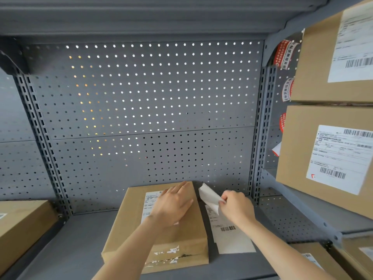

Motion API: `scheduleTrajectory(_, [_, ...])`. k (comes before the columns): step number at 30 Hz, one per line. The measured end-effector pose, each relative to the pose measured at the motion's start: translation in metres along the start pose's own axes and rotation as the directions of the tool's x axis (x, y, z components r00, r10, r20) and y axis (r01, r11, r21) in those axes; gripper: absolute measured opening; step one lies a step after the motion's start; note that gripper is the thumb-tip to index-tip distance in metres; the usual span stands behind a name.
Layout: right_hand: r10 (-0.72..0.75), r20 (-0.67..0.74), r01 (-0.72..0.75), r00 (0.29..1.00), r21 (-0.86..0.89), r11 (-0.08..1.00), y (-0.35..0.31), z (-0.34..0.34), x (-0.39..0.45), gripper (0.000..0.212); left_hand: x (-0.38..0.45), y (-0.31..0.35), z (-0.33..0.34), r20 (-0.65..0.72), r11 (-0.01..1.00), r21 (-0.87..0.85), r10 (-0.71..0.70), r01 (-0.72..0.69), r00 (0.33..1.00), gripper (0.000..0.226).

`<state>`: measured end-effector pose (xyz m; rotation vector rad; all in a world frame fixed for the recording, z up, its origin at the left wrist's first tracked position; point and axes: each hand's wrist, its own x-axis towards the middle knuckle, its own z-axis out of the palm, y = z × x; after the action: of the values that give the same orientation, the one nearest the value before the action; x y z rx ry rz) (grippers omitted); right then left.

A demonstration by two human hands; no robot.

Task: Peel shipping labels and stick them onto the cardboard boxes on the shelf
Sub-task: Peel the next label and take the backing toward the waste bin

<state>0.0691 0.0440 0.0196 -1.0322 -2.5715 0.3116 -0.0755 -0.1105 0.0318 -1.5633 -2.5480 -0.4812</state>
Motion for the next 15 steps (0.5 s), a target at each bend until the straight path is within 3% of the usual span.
scheduleTrajectory(11, [-0.107, -0.123, 0.117, 0.987, 0.074, 0.99, -0.029, -0.035, 0.003, 0.027, -0.006, -0.004, -0.032, -0.173, 1.0, -0.015, 0.007, -0.009, 0.985, 0.053])
scheduleTrajectory(15, [-0.184, -0.145, 0.2, 0.972, 0.107, 0.974, -0.046, -0.03, 0.002, 0.015, -0.021, -0.018, -0.043, -0.237, 1.0, 0.015, -0.012, 0.016, 0.971, 0.051])
